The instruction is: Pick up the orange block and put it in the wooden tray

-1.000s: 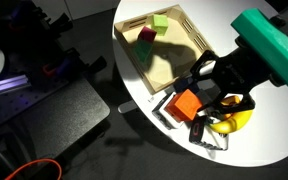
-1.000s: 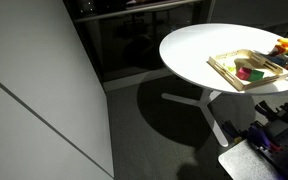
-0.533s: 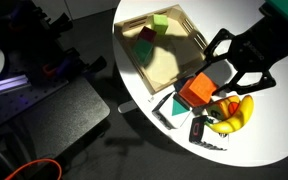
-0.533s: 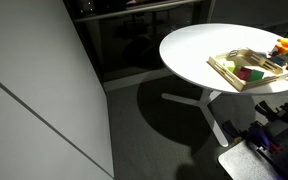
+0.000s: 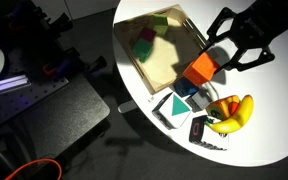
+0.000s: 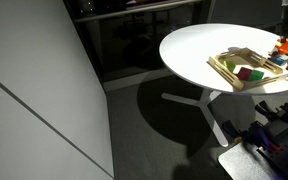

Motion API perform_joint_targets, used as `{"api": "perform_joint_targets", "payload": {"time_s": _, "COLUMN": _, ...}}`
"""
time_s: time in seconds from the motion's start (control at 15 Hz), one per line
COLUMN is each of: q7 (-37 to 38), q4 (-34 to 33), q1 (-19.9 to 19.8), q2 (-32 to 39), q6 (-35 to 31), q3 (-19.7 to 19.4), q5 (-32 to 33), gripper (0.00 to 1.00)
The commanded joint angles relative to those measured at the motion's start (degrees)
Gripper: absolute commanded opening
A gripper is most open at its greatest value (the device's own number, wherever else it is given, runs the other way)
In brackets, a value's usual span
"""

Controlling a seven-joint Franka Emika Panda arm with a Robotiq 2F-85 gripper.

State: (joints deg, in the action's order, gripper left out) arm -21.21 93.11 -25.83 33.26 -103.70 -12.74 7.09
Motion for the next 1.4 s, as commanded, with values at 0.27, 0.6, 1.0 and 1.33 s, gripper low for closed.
{"api": "perform_joint_targets", "payload": {"time_s": 0.27, "q7": 8.4, "q4": -1.1, "q1": 2.3, "q2": 1.2, "q6": -4.5, "q3": 0.8, "q5": -4.2, "gripper": 0.32}}
{"api": "perform_joint_targets", "payload": {"time_s": 0.6, "q7": 13.4, "q4": -0.1, "q1": 4.9, "q2": 2.0, "q6": -9.5, "q3": 0.5, "q5": -3.4, "gripper": 0.83}}
{"api": "perform_joint_targets", "payload": {"time_s": 1.0, "q7": 13.3, "q4": 4.1, "q1": 6.0, "q2": -0.9, "q6": -10.7, "q3": 1.0, "q5": -3.7, "gripper": 1.00}}
{"api": "perform_joint_targets", "payload": {"time_s": 1.33, "q7": 8.4, "q4": 8.1, "q1": 6.2, "q2": -5.1, "q6": -3.7, "q3": 1.4, "q5": -2.8, "gripper": 1.00}}
